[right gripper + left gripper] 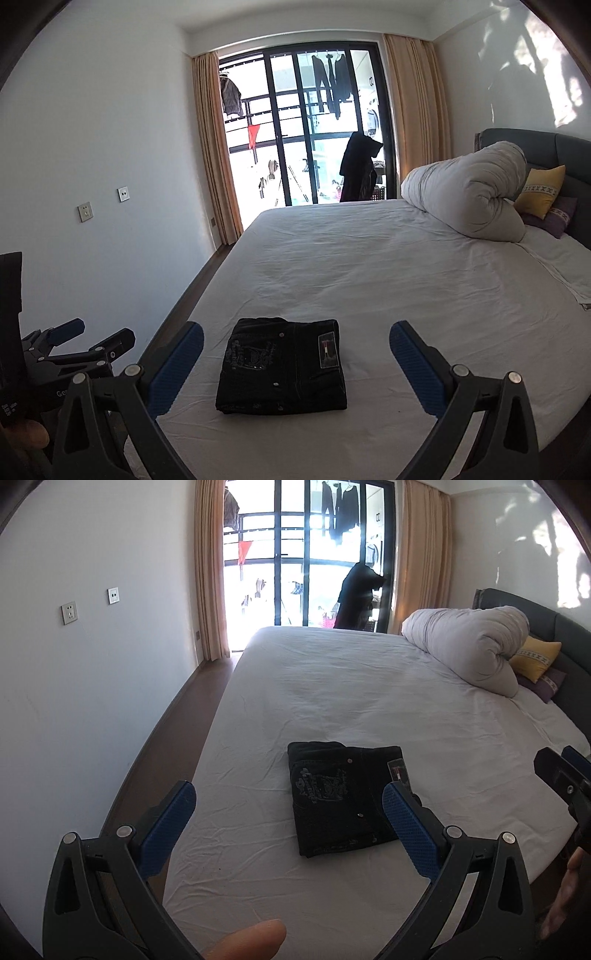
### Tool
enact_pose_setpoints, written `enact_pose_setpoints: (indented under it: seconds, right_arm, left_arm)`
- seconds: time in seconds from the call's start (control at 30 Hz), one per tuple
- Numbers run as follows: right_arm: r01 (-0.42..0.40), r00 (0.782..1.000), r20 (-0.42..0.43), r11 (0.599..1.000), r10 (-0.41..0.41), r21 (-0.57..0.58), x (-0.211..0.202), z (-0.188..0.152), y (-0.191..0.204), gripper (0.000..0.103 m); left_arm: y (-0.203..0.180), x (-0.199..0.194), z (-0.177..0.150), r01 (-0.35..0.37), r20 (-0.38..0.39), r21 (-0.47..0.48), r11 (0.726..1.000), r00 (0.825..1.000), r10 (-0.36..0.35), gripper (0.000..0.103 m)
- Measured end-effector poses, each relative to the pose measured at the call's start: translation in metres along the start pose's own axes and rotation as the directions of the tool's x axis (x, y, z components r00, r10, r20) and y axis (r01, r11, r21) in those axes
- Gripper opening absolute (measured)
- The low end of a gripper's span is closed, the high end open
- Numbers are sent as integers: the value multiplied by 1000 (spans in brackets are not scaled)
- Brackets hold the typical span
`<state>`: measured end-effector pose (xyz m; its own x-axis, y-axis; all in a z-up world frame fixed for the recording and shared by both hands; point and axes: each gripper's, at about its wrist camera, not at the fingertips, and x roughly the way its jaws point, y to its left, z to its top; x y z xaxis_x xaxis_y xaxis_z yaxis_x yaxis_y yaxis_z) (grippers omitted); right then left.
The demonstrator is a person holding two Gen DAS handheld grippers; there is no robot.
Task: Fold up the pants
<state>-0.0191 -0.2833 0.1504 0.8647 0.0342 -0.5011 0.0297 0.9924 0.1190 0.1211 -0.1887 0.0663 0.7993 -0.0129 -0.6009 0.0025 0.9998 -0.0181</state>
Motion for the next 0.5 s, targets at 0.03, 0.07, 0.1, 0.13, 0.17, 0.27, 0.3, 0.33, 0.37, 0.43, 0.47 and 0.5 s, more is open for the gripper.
enact_pose_setpoints:
  seconds: [0.03,0.07,0.1,0.13,0.17,0.27,0.3,0.33,0.37,0.43,0.47,0.5]
  right_arm:
    - [13,1000,-22,1000,-13,5,4,-2,-1,103]
    - [21,999,-44,1000,-21,13,8,-4,-3,103]
    - [28,997,-66,999,-26,23,10,-6,-4,103]
    - [33,996,-87,999,-30,32,13,-7,-6,103]
    - [37,994,-104,999,-33,39,16,-10,-7,103]
    - [45,990,-134,998,-38,51,22,-13,-8,103]
    - [46,990,-139,998,-39,49,23,-13,-8,103]
    - [47,989,-143,998,-40,46,24,-14,-7,103]
    - [48,988,-146,998,-41,43,25,-14,-6,103]
    - [46,987,-155,998,-40,37,27,-15,-4,103]
    - [45,986,-160,998,-39,35,29,-17,-3,103]
    - [45,985,-165,998,-39,33,30,-17,-2,103]
  left_arm:
    - [-1,3,-2,2,-12,-3,1000,1000,-2,103]
    - [-1,6,-4,8,-25,-8,1000,1000,-8,103]
    - [-2,12,-5,12,-34,-10,1000,999,-12,103]
    - [-2,15,-6,14,-43,-13,1000,999,-15,103]
    - [-2,17,-8,14,-49,-13,1000,999,-15,103]
    - [-3,26,-10,19,-63,-12,1000,998,-20,103]
    - [-3,28,-9,20,-66,-12,1000,998,-21,103]
    - [-3,29,-10,22,-70,-11,1000,997,-23,103]
    - [-3,31,-10,24,-74,-11,1000,997,-25,103]
    - [-3,36,-11,27,-86,-14,1000,996,-28,103]
    - [-3,38,-11,27,-90,-14,1000,996,-28,103]
    - [-2,42,-11,29,-95,-16,999,995,-30,103]
